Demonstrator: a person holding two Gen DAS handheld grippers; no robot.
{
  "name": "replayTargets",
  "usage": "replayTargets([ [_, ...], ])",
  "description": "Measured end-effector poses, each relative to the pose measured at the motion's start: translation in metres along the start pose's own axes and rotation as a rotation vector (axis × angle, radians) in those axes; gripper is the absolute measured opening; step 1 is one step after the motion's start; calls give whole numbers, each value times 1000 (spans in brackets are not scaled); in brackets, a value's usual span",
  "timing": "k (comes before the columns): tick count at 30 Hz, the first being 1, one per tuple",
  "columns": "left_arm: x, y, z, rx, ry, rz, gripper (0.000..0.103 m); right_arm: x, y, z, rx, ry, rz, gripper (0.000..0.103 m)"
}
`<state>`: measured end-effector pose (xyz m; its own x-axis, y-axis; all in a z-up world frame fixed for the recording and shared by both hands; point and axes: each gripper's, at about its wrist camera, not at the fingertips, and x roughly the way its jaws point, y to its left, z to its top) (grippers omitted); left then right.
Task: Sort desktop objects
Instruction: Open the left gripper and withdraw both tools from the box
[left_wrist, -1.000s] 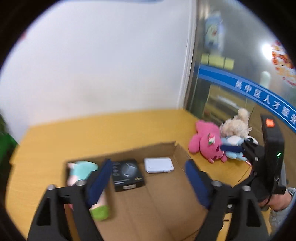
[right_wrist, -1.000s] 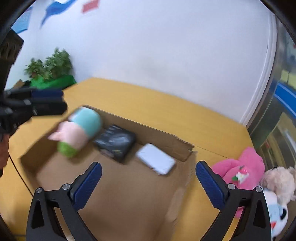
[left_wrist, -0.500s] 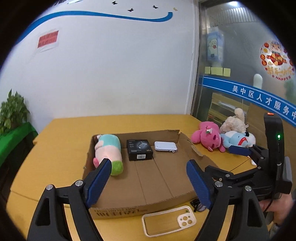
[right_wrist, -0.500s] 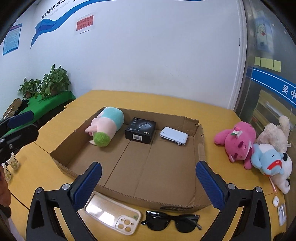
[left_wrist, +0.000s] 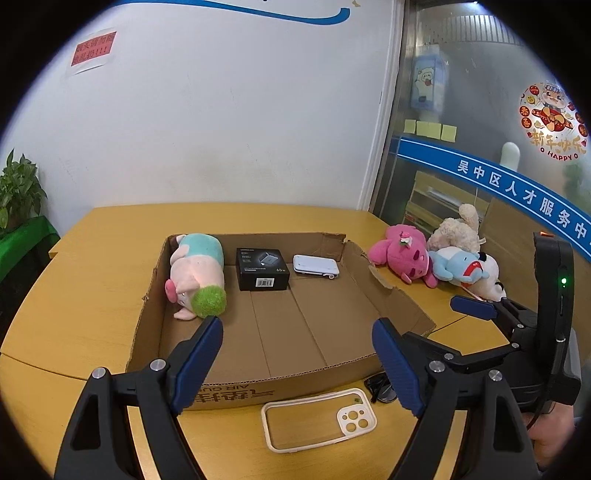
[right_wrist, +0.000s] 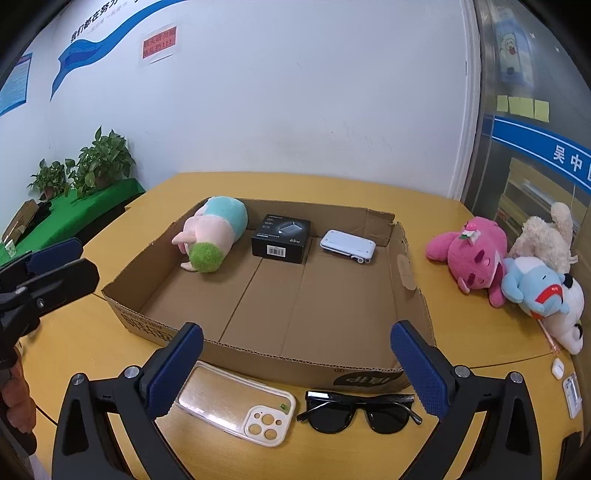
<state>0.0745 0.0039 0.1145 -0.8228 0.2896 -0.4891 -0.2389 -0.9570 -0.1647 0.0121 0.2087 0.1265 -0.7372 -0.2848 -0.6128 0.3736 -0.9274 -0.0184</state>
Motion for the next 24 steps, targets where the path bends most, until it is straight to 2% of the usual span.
replayTargets([
  [14, 12, 4, -16, -29, 53, 6, 83, 6, 6, -16, 19, 6, -6, 103],
  [24, 12, 7, -18, -24, 49, 23, 83, 6, 11, -14, 10, -12, 0, 103],
])
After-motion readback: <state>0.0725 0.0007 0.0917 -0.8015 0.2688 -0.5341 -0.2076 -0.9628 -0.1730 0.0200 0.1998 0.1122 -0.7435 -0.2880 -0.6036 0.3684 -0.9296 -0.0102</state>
